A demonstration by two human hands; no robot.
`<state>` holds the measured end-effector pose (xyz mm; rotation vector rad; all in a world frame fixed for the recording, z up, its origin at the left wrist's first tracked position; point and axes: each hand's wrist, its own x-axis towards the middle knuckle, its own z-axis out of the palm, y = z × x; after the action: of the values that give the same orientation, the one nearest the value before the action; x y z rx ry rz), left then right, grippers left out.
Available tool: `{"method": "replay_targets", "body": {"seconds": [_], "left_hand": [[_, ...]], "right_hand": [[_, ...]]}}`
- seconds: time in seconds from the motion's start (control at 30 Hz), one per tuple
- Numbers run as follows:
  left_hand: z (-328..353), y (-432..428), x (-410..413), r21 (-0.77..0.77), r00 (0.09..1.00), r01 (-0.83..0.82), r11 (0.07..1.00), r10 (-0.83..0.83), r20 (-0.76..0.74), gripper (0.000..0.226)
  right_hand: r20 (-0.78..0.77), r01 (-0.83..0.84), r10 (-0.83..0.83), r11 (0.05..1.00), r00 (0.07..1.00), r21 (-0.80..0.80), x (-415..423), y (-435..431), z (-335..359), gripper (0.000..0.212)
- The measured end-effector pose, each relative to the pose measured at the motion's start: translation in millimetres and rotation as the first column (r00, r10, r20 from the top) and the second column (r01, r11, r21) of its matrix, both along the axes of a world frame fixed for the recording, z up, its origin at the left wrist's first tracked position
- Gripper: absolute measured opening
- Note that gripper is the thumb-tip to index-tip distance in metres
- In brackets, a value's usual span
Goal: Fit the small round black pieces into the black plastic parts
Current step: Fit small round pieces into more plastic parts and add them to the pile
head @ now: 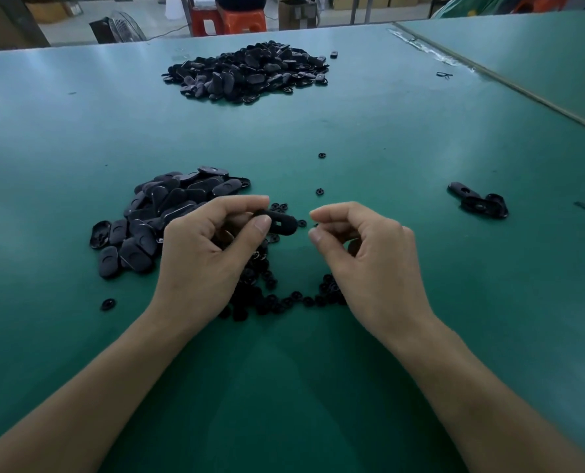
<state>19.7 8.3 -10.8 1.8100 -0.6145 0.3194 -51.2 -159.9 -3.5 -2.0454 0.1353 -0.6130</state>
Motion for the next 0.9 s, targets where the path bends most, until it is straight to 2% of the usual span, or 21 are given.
{"method": "replay_targets", "body": {"seconds": [0.07, 0.17, 0.33, 0.5, 0.73, 0.9], "left_hand": [[-1, 0, 2, -0.016, 0.999, -0.038, 0.999, 0.038, 0.008, 0.020], [-1, 0, 4, -0.044, 0.996, -0.094, 0.995, 0.094, 0.005, 0.017], [-1, 0, 6, -0.057, 0.989, -0.150, 0.987, 0.148, -0.025, 0.020], [0, 0, 4, -0.040, 0.988, -0.155, 0.987, 0.154, -0.017, 0.019], [2, -2, 2, -0.004, 0.989, -0.146, 0.989, 0.146, -0.020, 0.021], [4, -3, 0, 0.006, 0.986, -0.158, 0.987, 0.159, -0.046, 0.020]], "right_hand": [[-0.040, -0.035, 0.029, 0.987, 0.999, -0.158, -1, 2, -2, 0.014], [-0.139, -0.153, 0.114, 0.938, 0.984, -0.310, -3, 6, -3, 0.015], [-0.220, -0.208, 0.125, 0.888, 0.967, -0.410, -3, 15, 1, 0.022], [-0.276, -0.211, 0.095, 0.878, 0.957, -0.430, -3, 20, 2, 0.018], [-0.299, -0.261, 0.111, 0.809, 0.948, -0.527, -2, 24, 9, 0.009], [-0.224, -0.182, 0.105, 0.915, 0.969, -0.360, -2, 20, 5, 0.008]]}}
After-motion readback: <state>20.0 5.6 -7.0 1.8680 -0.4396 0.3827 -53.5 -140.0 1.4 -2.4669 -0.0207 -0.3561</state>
